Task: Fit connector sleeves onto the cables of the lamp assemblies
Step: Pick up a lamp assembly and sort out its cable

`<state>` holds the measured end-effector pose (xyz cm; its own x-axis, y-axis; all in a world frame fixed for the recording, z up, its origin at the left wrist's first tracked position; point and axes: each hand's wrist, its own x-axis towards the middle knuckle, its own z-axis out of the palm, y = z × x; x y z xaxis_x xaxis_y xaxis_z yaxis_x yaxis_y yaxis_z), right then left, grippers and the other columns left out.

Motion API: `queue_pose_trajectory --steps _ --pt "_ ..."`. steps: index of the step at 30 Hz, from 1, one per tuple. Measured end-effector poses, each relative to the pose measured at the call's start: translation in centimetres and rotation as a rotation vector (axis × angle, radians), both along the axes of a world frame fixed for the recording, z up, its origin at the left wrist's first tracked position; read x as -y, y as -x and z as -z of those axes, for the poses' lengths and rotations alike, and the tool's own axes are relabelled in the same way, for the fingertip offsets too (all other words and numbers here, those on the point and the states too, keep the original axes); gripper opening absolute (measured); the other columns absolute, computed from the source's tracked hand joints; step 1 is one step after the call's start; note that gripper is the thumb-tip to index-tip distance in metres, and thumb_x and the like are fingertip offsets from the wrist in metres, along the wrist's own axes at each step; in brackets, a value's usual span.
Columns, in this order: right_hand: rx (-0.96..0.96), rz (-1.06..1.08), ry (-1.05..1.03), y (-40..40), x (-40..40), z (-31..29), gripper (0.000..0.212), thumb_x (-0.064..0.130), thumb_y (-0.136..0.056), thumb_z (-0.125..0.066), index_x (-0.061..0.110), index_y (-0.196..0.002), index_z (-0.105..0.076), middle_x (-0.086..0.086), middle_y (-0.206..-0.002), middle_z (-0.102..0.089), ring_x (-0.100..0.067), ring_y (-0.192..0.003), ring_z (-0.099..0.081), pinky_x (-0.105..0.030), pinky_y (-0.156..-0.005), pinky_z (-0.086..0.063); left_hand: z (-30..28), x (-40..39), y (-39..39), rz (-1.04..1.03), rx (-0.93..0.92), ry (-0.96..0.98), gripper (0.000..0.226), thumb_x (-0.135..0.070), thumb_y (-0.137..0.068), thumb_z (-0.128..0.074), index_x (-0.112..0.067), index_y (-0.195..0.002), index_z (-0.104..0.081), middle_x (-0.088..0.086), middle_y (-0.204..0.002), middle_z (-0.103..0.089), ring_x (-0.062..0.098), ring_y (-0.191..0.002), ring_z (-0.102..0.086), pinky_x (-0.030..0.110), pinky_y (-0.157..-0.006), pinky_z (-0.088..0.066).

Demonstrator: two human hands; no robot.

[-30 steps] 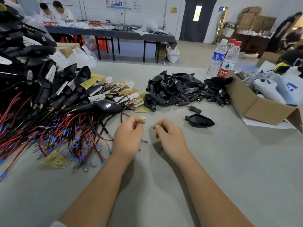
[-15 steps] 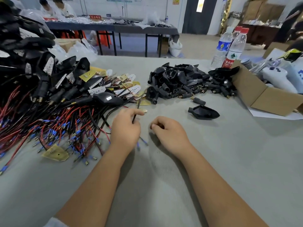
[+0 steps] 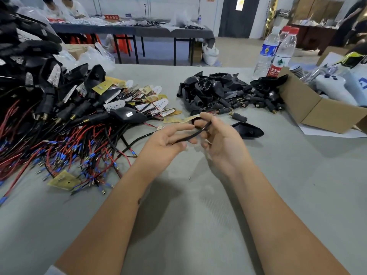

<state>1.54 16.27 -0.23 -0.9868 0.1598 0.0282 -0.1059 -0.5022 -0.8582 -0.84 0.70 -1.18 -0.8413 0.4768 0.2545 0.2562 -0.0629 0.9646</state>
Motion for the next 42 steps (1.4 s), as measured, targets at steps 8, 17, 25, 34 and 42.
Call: queue_pose_trajectory --steps 8,17,25,34,42 --pt "0.108 0.209 0.041 0.1 -2.1 0.3 0.019 0.013 -0.105 -0.038 0.014 -0.102 -0.056 -0.001 -0.077 -0.071 -0.01 -0.056 -0.052 -0.02 -0.054 -0.037 1.2 0.7 0.2 -0.271 -0.236 0.681 0.023 -0.036 -0.083 -0.045 -0.037 -0.095 -0.065 -0.015 -0.088 -0.068 -0.002 -0.072 -0.056 0.031 -0.067 -0.047" --pt "0.107 0.135 0.178 0.1 -2.4 0.6 0.018 0.017 -0.104 -0.044 0.01 -0.101 -0.06 -0.003 -0.08 -0.074 -0.009 -0.063 -0.061 -0.017 -0.061 -0.054 1.7 1.1 0.6 -0.289 -0.202 0.588 0.029 -0.017 -0.091 -0.044 -0.04 -0.087 -0.062 0.01 -0.072 -0.062 0.012 -0.052 -0.041 0.031 -0.055 -0.037" --pt "0.036 0.203 0.41 0.0 -2.7 0.5 0.019 0.016 -0.1 -0.051 0.007 -0.094 -0.066 -0.004 -0.076 -0.072 -0.006 -0.058 -0.061 -0.015 -0.058 -0.053 2.0 0.8 0.6 -0.317 -0.269 0.55 0.014 -0.036 -0.095 -0.05 -0.034 -0.083 -0.057 -0.004 -0.058 -0.052 0.009 -0.052 -0.043 0.032 -0.055 -0.037" --pt "-0.014 0.392 0.608 -0.1 -4.0 0.6 0.019 0.015 -0.1 -0.053 0.006 -0.087 -0.064 -0.003 -0.068 -0.069 -0.005 -0.048 -0.057 -0.013 -0.05 -0.048 1.9 0.7 0.9 -0.373 -0.27 0.561 0.02 -0.034 -0.095 -0.054 -0.03 -0.075 -0.055 -0.012 -0.051 -0.046 0.007 -0.052 -0.04 0.028 -0.053 -0.032" --pt "-0.072 0.333 0.518 -0.2 -3.1 0.8 0.02 0.022 -0.101 -0.051 0.011 -0.099 -0.067 -0.004 -0.076 -0.07 -0.01 -0.059 -0.057 -0.017 -0.055 -0.05 2.0 1.0 1.2 -0.551 -0.304 0.622 0.018 -0.034 -0.096 -0.05 -0.027 -0.08 -0.055 -0.005 -0.056 -0.047 0.008 -0.058 -0.045 0.028 -0.053 -0.032"
